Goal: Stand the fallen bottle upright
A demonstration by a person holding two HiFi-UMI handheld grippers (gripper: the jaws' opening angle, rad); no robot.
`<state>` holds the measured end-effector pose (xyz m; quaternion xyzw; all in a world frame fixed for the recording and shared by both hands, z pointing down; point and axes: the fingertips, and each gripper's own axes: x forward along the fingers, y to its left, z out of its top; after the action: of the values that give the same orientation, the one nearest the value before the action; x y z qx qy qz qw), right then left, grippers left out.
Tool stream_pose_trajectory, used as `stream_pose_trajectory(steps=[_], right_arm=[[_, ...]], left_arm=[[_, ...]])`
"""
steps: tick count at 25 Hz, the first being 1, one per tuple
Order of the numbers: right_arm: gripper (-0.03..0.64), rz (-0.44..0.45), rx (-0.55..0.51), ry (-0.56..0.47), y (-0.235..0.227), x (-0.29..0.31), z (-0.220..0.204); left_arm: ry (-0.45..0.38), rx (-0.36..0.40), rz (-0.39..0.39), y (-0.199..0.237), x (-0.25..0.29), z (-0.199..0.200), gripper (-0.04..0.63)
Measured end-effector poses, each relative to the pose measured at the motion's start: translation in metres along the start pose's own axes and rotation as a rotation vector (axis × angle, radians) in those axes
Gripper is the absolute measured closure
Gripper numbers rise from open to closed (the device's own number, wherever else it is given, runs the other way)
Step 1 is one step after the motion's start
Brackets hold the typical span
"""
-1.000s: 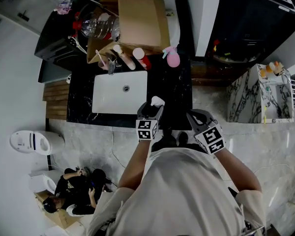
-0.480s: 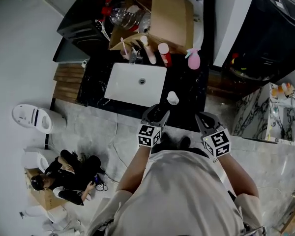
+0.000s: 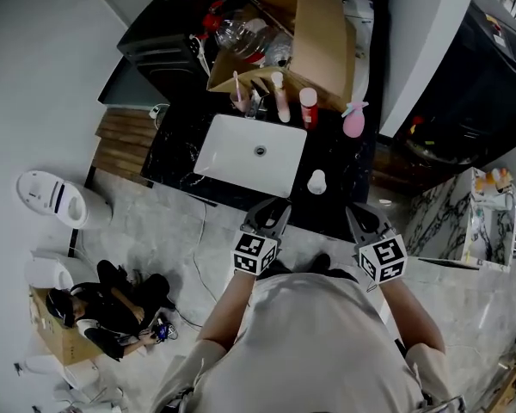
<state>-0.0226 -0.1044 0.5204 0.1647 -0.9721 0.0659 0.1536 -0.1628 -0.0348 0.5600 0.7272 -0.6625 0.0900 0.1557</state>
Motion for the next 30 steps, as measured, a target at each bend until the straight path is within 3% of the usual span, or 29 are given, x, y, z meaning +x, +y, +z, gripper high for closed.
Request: stream_pose_trajectory(steps=[9, 30], right_arm=[[0.584, -0.008, -0.026, -0.043, 0.039, 0.005, 0.027], [0.584, -0.035, -0.038, -0.072, 0.043, 0.015, 0.041]], left_arm=[[-0.008, 0.014, -0.02, 0.02, -0.043, 0.012, 0.586], [-0.022, -0.002, -0.05, 0.034, -0.05, 0.014, 0.589]])
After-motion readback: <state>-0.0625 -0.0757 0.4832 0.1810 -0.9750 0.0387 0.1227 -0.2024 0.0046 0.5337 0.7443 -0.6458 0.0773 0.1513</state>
